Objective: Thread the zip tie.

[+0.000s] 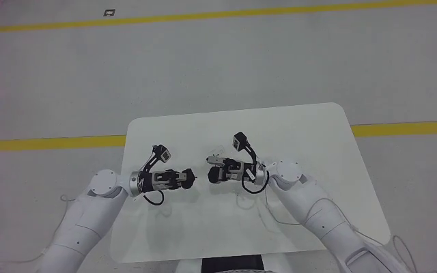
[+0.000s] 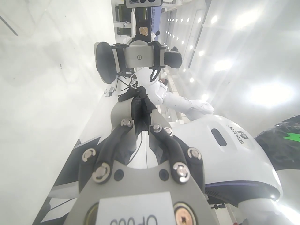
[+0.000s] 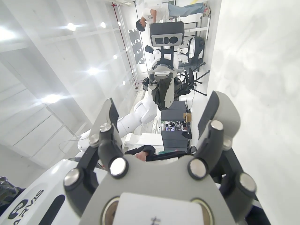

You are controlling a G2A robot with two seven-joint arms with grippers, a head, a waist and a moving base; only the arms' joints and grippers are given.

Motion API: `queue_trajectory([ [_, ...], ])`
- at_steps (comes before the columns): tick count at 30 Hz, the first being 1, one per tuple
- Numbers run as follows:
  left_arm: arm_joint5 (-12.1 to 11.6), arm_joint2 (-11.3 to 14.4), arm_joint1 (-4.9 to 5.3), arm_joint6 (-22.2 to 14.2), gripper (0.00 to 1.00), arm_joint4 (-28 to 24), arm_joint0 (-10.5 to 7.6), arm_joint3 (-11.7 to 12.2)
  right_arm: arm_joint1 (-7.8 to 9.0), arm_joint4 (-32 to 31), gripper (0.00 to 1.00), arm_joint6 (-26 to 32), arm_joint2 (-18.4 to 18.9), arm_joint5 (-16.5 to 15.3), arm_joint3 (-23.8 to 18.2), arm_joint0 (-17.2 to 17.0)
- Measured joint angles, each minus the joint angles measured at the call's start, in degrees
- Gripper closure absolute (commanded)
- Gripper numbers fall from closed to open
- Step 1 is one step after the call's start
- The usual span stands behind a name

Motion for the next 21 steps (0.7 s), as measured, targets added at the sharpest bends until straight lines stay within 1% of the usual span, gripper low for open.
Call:
queue_trajectory([
  [5,0.00,0.01,0.00,-0.04,1.00,-0.12,0.00,0.04,-0.01,0.03,0.00,0.02,-0.02,0.02,0.02,0.01],
  [6,0.19,0.01,-0.03,0.32,1.00,-0.01,0.08,0.28,-0.01,0.03,0.00,0.02,-0.02,0.02,0.02,0.01],
  [8,0.61,0.04,-0.09,2.46,1.00,0.20,0.18,0.99,-0.01,0.03,0.00,0.02,-0.02,0.02,0.02,0.01],
  [9,0.43,-0.23,-0.09,3.34,1.00,-0.19,0.16,1.66,-0.01,0.03,0.00,0.02,-0.02,0.02,0.02,0.01],
  [10,0.18,-0.62,-0.02,3.33,1.00,-0.57,0.11,2.27,-0.01,0.03,0.00,0.02,-0.02,0.02,0.02,0.01],
  [11,0.03,-1.15,0.08,2.96,1.00,-0.96,0.05,2.83,-0.01,0.03,0.00,0.02,-0.02,0.02,0.02,0.01],
  [15,-0.01,-5.14,0.65,0.62,1.00,-2.95,0.24,4.90,-0.01,0.03,0.00,0.02,-0.02,0.02,0.02,0.01],
  [18,0.00,-7.57,0.95,-0.65,1.00,-2.93,0.33,5.86,-0.01,0.03,0.00,0.02,-0.02,0.02,0.02,0.01],
  [21,0.00,-8.83,1.10,-1.26,1.00,-2.32,-0.12,6.28,-0.01,0.03,0.00,0.02,-0.02,0.02,0.02,0.01],
])
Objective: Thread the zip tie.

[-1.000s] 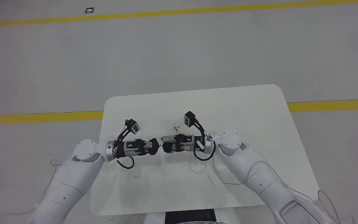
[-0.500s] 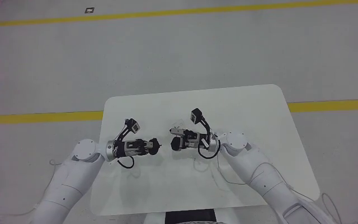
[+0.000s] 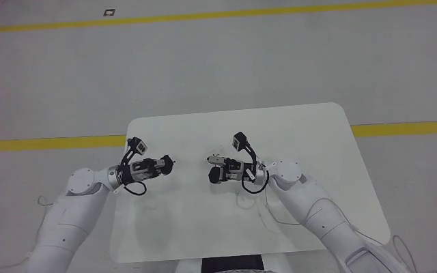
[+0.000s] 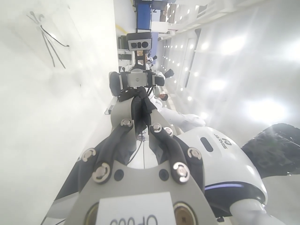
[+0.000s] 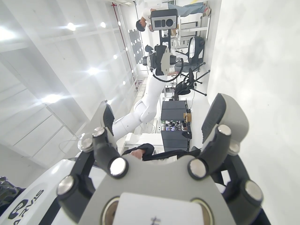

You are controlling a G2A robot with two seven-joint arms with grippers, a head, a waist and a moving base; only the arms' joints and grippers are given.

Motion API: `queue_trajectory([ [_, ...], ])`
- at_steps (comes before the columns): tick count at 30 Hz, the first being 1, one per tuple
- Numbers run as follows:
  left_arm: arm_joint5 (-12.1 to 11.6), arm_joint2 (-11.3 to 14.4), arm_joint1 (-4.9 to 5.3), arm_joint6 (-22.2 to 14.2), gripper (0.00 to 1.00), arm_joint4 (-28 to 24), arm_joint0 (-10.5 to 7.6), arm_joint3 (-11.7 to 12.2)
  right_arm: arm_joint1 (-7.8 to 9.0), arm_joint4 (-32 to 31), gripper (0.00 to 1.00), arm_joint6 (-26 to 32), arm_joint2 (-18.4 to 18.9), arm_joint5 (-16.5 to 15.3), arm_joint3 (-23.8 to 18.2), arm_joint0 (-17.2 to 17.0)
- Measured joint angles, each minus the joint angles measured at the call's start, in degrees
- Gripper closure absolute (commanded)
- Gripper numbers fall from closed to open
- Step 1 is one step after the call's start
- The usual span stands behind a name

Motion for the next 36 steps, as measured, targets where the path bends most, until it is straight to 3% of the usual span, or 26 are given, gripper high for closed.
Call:
queue_trajectory([
  [4,0.00,-0.72,0.08,-0.46,1.00,0.26,-0.75,0.71,0.00,0.00,0.00,0.00,0.00,0.00,0.00,0.00],
  [32,0.13,-0.64,0.07,-0.12,1.00,0.46,-0.73,0.44,0.00,0.00,0.00,0.00,0.00,0.00,0.00,0.00],
  [36,0.90,-1.07,0.32,-0.95,1.00,1.60,-1.97,0.42,0.00,0.00,0.00,0.00,0.00,0.00,0.00,0.00],
])
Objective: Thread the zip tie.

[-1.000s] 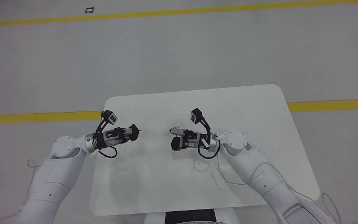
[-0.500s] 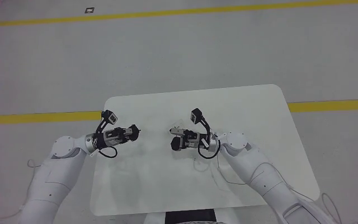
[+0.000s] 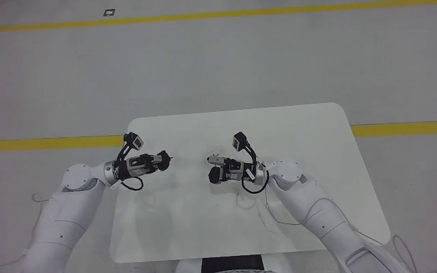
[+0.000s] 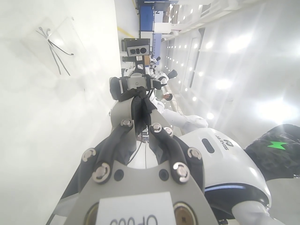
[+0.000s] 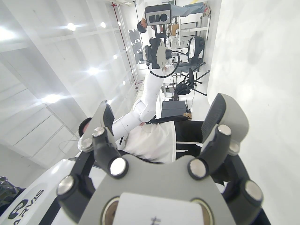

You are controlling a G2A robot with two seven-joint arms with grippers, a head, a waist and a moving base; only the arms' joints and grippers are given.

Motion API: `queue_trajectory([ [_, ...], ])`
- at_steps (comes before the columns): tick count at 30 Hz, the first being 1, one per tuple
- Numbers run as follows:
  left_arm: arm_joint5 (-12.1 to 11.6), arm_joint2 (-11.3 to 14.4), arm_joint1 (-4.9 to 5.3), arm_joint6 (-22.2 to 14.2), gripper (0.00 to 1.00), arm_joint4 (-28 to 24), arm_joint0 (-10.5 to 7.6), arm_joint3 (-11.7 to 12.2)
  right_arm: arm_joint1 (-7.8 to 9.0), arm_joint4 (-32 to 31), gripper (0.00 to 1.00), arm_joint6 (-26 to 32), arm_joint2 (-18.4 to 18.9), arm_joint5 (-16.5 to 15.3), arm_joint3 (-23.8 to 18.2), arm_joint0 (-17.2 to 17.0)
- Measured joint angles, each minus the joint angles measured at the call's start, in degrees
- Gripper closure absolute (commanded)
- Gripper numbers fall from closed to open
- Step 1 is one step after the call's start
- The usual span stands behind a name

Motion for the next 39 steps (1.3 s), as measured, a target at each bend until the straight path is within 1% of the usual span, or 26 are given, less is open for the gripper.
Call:
queue_trajectory([
  [4,0.50,-0.28,0.16,-2.87,1.00,-0.34,-2.11,1.22,0.00,0.00,0.00,0.00,0.00,0.00,0.00,0.00],
  [8,0.18,0.09,0.40,-2.98,1.00,-1.23,-3.41,1.74,0.00,0.00,0.00,0.00,0.00,0.00,0.00,0.00],
  [10,-0.10,0.50,0.65,-2.96,1.00,-1.58,-3.69,1.77,0.00,0.00,0.00,0.00,0.00,0.00,0.00,0.00],
  [15,-0.16,0.55,0.68,-2.96,1.00,-1.61,-3.69,1.77,0.00,-0.05,0.00,-0.05,-0.01,0.03,-0.06,0.00],
  [17,-0.16,0.55,0.68,-2.96,1.00,-1.61,-3.69,1.77,0.01,-1.65,0.00,-1.41,-0.41,0.95,-1.28,0.31],
  [20,-0.16,0.55,0.68,-2.96,1.00,-1.61,-3.69,1.77,-0.04,-6.65,0.00,-5.49,-1.52,4.97,-5.08,1.22],
  [23,-0.16,0.55,0.68,-2.96,1.00,-1.61,-3.69,1.77,0.04,-12.31,0.00,-9.16,-2.44,10.20,-8.54,2.43],
  [24,-0.16,0.55,0.68,-2.96,1.00,-1.61,-3.69,1.77,0.10,-15.05,0.00,-10.62,-2.86,12.85,-9.90,2.97],
  [27,-0.16,0.55,0.68,-2.96,1.00,-1.61,-3.69,1.77,0.31,-21.22,0.00,-13.38,-3.70,18.82,-12.96,3.68],
  [29,-0.16,0.55,0.68,-2.96,1.00,-1.61,-3.69,1.77,0.47,-24.77,0.00,-14.19,-4.24,21.88,-14.44,3.94],
  [33,-0.16,0.55,0.68,-2.96,1.00,-1.61,-3.69,1.77,0.63,-34.63,0.00,-16.15,-6.84,30.09,-17.22,4.98],
  [34,-0.16,0.55,0.68,-2.96,1.00,-1.61,-3.69,1.77,0.60,-36.32,0.00,-16.50,-7.43,31.29,-17.65,5.04],
  [35,-0.16,0.55,0.68,-2.96,1.00,-1.61,-3.69,1.77,0.56,-37.41,0.00,-16.77,-7.86,31.76,-17.88,5.00],
  [39,-0.16,0.55,0.68,-2.96,1.00,-1.61,-3.69,1.77,0.49,-38.41,0.00,-17.47,-8.24,31.02,-18.18,4.86],
])
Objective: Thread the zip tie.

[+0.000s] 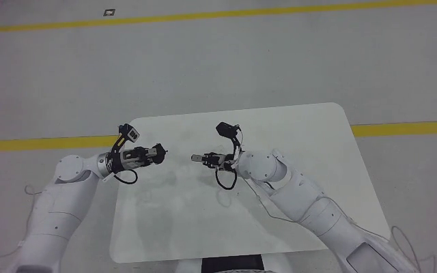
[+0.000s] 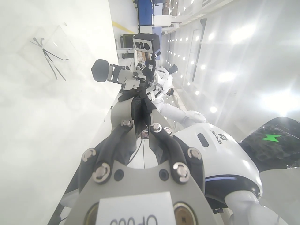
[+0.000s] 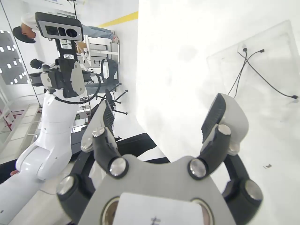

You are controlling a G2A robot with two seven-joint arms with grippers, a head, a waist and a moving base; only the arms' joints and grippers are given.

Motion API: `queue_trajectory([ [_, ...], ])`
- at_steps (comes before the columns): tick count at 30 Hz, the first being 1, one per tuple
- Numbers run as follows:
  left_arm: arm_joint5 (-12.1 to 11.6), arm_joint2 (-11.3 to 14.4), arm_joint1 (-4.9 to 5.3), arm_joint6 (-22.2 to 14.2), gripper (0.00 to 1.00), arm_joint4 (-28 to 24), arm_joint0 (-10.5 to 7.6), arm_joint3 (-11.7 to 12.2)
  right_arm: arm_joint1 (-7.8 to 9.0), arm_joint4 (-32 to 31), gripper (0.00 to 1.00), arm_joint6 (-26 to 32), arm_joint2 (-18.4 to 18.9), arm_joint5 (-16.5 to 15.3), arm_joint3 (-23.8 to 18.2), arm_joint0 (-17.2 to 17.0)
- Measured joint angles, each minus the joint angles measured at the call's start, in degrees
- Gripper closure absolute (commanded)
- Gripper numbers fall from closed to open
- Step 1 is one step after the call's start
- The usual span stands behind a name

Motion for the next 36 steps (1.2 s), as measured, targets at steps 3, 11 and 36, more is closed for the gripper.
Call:
queue_trajectory([
  [3,0.00,0.00,0.00,0.00,1.00,0.00,0.00,0.00,0.00,0.06,0.00,0.05,0.02,0.02,0.02,0.00],
  [11,0.00,0.00,0.00,0.00,1.00,0.00,0.00,0.00,-1.08,-3.17,0.00,4.32,-2.17,0.60,4.28,4.84],
  [36,0.00,0.00,0.00,0.00,1.00,0.00,0.00,0.00,-6.62,-13.69,0.00,11.25,-7.26,0.59,17.78,13.78],
])
